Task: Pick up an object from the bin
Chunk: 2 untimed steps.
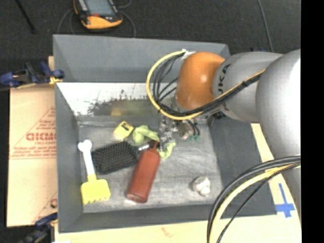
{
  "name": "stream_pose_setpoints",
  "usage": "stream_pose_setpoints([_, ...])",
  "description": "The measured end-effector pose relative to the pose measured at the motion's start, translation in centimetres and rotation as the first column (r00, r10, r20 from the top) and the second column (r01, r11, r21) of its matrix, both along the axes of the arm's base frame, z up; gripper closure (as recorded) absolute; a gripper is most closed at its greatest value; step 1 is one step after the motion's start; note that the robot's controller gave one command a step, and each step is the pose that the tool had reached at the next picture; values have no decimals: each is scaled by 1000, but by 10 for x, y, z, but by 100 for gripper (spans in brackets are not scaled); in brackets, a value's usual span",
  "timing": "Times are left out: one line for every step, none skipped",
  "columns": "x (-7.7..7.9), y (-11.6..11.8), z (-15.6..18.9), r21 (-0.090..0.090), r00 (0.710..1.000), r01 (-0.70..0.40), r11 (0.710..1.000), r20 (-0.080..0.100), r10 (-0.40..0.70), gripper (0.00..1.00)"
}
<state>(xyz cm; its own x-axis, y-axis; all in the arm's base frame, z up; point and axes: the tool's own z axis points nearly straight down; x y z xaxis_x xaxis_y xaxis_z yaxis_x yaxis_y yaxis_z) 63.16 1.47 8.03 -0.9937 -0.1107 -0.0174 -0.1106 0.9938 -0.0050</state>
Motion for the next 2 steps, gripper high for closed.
stream_pose_setpoints([0,0,0,0,1000,0,1000,0,0,100])
stream_pose_setpoints([-6,4,39,1,1000,-5,1000,-17,5,100])
